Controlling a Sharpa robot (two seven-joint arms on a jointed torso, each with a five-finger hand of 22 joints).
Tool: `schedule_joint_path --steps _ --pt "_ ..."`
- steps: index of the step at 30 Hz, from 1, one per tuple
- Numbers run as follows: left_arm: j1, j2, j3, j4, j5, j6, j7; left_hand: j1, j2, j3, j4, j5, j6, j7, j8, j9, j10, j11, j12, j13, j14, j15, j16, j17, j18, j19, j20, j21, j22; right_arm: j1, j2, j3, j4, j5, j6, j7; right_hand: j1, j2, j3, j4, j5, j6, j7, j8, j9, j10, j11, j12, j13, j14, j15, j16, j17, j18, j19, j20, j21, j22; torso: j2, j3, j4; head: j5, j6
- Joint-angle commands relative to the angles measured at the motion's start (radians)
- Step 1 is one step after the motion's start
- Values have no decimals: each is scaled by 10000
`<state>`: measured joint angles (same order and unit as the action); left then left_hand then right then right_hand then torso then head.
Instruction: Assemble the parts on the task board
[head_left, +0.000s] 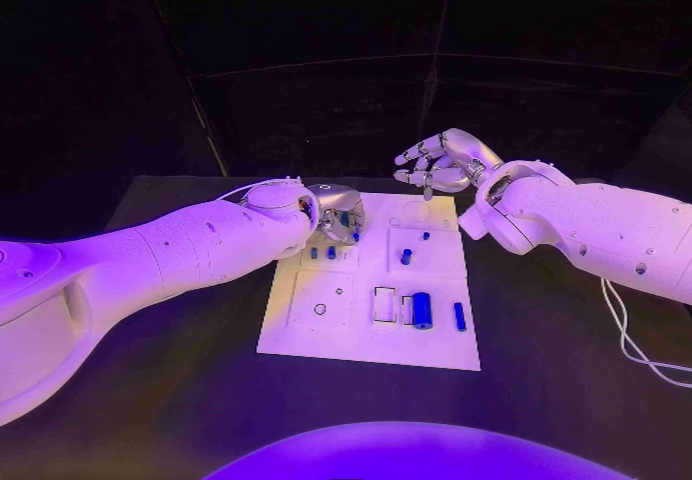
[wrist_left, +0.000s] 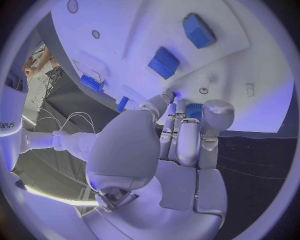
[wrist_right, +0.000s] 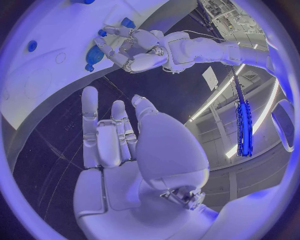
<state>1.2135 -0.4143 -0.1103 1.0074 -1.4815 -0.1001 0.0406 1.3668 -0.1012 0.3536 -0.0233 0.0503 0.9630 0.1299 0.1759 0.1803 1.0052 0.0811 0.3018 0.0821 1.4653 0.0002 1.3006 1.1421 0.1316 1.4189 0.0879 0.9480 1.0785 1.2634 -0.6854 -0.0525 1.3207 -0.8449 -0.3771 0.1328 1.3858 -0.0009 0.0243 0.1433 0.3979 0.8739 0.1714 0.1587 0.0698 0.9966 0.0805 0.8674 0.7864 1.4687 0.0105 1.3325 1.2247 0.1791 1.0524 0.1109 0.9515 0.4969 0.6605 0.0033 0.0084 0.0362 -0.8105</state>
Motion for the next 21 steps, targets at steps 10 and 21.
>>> schedule_joint_path --steps 10,21 --pt "-17 74 -17 -17 -101 430 -209 80 25 299 61 -30 402 -11 -65 -78 551 -87 -136 -87 277 -146 9 -59 -160 150 -48 430 340 20 15 6 21 24 15 42 58 -66 68 0 42 -12 -8 34 -3 74 1 84 64 18 -76 -60 -13 61 -13 -6 -50 -13 -6 1 1 11 -27" --pt "-18 95 -17 -8 -101 308 -98 -13 77 493 170 -30 841 -79 -36 -111 1026 -180 -307 -129 273 -223 18 -130 -208 195 -113 726 609 20 28 6 19 24 27 47 37 -82 84 12 53 22 -15 58 3 213 -5 230 186 25 -80 -64 -11 61 1 -9 -64 -23 -3 4 4 26 -24"
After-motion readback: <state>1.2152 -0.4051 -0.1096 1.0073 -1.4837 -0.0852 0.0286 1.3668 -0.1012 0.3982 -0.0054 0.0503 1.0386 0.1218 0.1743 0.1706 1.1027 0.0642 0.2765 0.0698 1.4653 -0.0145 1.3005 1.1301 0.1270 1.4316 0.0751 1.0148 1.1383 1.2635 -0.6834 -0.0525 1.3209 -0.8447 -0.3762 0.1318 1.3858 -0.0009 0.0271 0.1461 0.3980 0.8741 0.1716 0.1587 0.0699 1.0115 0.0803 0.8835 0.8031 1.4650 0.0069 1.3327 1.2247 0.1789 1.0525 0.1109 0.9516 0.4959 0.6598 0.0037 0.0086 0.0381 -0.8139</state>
